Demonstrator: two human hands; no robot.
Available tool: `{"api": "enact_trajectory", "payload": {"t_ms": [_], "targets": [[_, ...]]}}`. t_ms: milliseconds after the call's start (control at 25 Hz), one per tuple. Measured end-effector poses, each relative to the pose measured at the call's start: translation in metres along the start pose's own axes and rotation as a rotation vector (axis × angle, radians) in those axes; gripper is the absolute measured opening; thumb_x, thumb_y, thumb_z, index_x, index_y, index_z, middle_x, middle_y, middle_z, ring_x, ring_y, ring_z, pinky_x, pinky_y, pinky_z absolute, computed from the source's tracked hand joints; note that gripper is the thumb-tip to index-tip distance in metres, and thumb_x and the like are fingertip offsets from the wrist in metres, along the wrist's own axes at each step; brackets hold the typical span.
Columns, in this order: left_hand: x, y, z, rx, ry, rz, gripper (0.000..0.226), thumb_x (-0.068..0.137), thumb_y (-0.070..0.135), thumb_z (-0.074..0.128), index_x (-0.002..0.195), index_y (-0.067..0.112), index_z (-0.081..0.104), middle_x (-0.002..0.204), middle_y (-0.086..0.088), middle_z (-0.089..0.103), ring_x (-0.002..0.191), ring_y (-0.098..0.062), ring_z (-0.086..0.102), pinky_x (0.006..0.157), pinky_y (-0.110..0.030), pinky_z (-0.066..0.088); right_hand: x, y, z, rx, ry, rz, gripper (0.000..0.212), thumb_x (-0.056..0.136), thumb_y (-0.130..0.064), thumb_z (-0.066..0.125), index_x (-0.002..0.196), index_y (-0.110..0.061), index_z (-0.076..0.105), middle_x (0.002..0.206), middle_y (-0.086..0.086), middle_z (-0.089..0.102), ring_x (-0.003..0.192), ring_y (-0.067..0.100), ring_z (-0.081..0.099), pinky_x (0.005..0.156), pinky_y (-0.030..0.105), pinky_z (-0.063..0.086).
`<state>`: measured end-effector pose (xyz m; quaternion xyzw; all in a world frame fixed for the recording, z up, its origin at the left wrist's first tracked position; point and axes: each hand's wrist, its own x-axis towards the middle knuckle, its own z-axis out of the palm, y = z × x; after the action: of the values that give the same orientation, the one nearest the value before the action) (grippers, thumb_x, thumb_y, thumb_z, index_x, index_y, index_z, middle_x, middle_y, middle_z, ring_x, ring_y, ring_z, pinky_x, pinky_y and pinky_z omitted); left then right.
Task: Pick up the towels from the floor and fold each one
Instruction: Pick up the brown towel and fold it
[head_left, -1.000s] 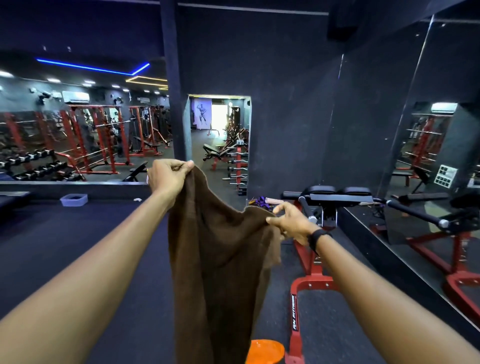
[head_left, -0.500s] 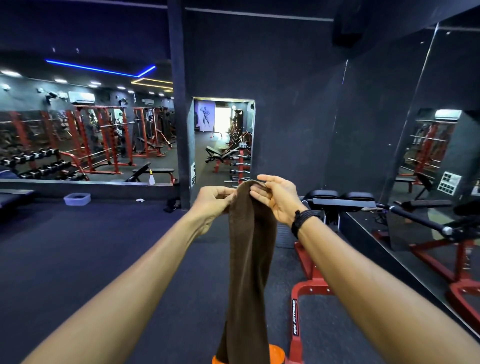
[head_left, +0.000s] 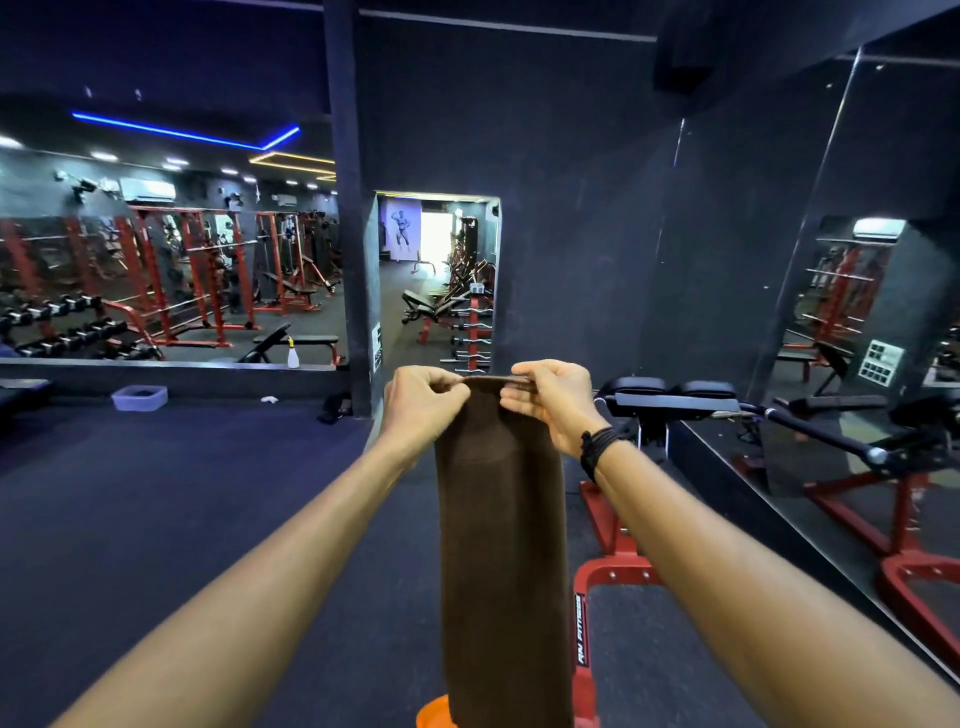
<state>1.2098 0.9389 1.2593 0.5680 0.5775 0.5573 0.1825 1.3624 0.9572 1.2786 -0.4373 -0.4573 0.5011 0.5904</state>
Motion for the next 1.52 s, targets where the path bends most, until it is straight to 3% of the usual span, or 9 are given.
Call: {"api": "enact_trajectory", "payload": {"t_ms": [120, 240, 360, 520, 760, 1080, 1240, 1440, 1520], "targets": [[0.012, -0.001, -0.002, -0.016, 0.005, 0.034, 0.012, 0.082, 0.015, 0.070, 0.092, 0.016, 0.077, 0.085, 0.003, 0.073, 0.084, -0.010, 0.066, 0.073, -0.021, 0.048, -0.009, -0.003, -0.010, -0.530, -0.243, -0.048, 0.027, 0.093, -0.006, 0.045, 0.071, -0.006, 0.060, 0.060, 0.011, 0.058, 0.042, 0.016, 0.054, 0.041, 0.025, 0.050], [0.018, 0.003, -0.003, -0.008, -0.031, 0.063, 0.012, 0.082, 0.014, 0.069, 0.089, 0.018, 0.077, 0.087, 0.002, 0.074, 0.087, -0.011, 0.067, 0.077, -0.024, 0.052, -0.009, -0.004, -0.023, -1.132, -0.501, -0.091, 0.045, 0.091, -0.042, 0.055, 0.053, -0.019, 0.045, 0.052, 0.000, 0.044, 0.045, 0.013, 0.038, 0.043, 0.024, 0.032], [0.021, 0.010, -0.008, -0.001, -0.021, 0.080, 0.012, 0.076, 0.014, 0.070, 0.080, 0.022, 0.077, 0.076, 0.005, 0.073, 0.075, -0.009, 0.065, 0.067, -0.024, 0.052, -0.004, -0.003, -0.038, -1.474, -0.633, -0.022, 0.064, 0.066, -0.079, 0.058, 0.065, -0.015, 0.057, 0.065, 0.004, 0.059, 0.061, 0.024, 0.056, 0.058, 0.034, 0.045], [0.023, 0.011, -0.027, 0.134, -0.067, 0.147, 0.013, 0.072, 0.013, 0.069, 0.073, 0.023, 0.077, 0.061, 0.012, 0.067, 0.059, 0.000, 0.060, 0.056, -0.016, 0.045, -0.001, -0.007, -0.067, -1.732, -0.591, 0.049, 0.044, 0.075, -0.060, 0.069, 0.068, -0.018, 0.058, 0.065, -0.002, 0.055, 0.063, 0.017, 0.054, 0.058, 0.026, 0.043], [0.032, -0.009, -0.055, 0.388, -0.195, 0.255, 0.022, 0.070, 0.001, 0.064, 0.081, 0.014, 0.079, 0.043, 0.023, 0.056, 0.043, 0.012, 0.051, 0.057, -0.022, 0.055, 0.020, -0.010, -0.088, -1.231, -0.223, -0.324, 0.031, 0.077, -0.032, 0.079, 0.054, -0.019, 0.064, 0.047, -0.005, 0.057, 0.040, 0.000, 0.049, 0.047, 0.018, 0.039], [0.044, -0.042, -0.058, -0.112, -0.080, 0.015, 0.020, 0.082, -0.001, 0.070, 0.098, 0.012, 0.070, 0.088, -0.009, 0.068, 0.078, -0.014, 0.058, 0.068, -0.024, 0.051, 0.027, -0.014, -0.079, -0.469, -0.129, -0.460, 0.028, 0.070, -0.009, 0.084, 0.083, -0.020, 0.062, 0.070, 0.001, 0.065, 0.067, 0.016, 0.060, 0.064, 0.035, 0.055], [0.048, -0.049, -0.054, 0.170, -0.221, 0.062, 0.010, 0.084, 0.013, 0.073, 0.074, 0.013, 0.069, 0.072, -0.009, 0.068, 0.067, -0.016, 0.059, 0.066, -0.036, 0.053, 0.026, -0.012, -0.085, -0.390, -0.102, -0.438, 0.023, 0.072, -0.004, 0.081, 0.080, -0.018, 0.065, 0.073, 0.003, 0.067, 0.068, 0.014, 0.063, 0.060, 0.025, 0.054], [0.032, -0.038, -0.035, 0.276, -0.688, -0.184, 0.012, 0.083, 0.008, 0.072, 0.073, 0.005, 0.067, 0.061, -0.007, 0.063, 0.054, -0.013, 0.058, 0.052, -0.021, 0.055, 0.016, -0.008, -0.122, -0.667, -0.303, -0.148, 0.018, 0.071, -0.002, 0.079, 0.075, -0.010, 0.063, 0.053, -0.003, 0.062, 0.049, 0.006, 0.058, 0.050, 0.021, 0.050], [0.036, -0.013, -0.021, 0.100, -0.548, -0.077, 0.008, 0.086, 0.011, 0.068, 0.080, 0.008, 0.066, 0.070, -0.010, 0.062, 0.056, -0.014, 0.057, 0.049, -0.018, 0.049, 0.019, -0.035, -0.125, -0.587, -0.268, -0.190, 0.019, 0.073, 0.001, 0.077, 0.076, -0.011, 0.062, 0.054, -0.003, 0.061, 0.047, 0.007, 0.057, 0.050, 0.023, 0.049]]}}
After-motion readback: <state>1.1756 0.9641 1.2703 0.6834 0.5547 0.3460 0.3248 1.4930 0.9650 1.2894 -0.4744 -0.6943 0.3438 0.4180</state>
